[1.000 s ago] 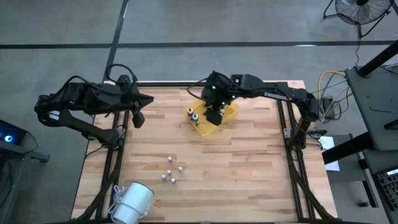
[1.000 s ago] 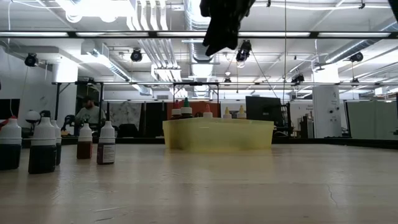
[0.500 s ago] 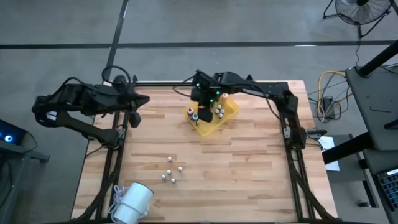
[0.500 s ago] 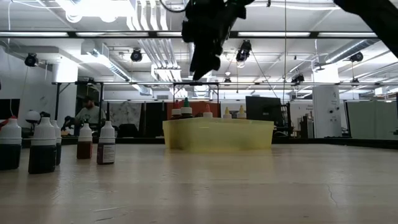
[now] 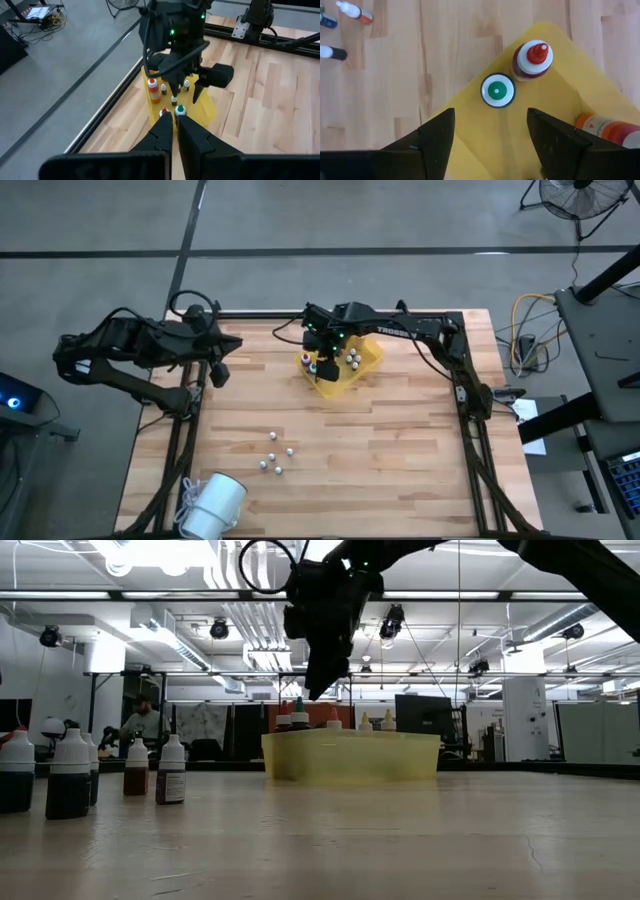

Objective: Pick & Place food coloring
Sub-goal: Adjust the large green food coloring bottle in the yellow bin

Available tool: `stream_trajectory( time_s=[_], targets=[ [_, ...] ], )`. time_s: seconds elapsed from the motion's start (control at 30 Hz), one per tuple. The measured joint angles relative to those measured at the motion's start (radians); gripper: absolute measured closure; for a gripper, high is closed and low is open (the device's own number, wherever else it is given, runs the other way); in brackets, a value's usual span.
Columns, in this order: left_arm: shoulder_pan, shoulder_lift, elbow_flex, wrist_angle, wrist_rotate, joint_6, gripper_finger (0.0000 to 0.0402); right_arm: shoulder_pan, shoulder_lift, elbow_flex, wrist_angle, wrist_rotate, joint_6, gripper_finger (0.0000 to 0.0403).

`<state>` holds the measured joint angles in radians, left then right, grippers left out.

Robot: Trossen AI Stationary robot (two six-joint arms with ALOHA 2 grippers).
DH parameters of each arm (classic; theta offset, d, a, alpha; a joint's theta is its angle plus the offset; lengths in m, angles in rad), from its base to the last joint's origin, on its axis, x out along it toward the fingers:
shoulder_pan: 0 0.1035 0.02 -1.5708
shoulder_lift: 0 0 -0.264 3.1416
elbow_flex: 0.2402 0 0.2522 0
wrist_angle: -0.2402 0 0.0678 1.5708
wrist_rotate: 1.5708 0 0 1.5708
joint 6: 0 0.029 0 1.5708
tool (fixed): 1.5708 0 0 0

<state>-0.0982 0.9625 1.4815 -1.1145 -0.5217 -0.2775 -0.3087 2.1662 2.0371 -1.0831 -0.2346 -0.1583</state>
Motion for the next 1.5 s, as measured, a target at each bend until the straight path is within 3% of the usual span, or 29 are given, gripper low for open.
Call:
stream_trajectory(
  time_s=[1.5],
  targets=[
    [0.000,-0.023,0.001,0.001,-0.004,0.013,0.0402,0.001,0.075,-0.020,0.112,0.026,0.032,0.0165]
  ],
)
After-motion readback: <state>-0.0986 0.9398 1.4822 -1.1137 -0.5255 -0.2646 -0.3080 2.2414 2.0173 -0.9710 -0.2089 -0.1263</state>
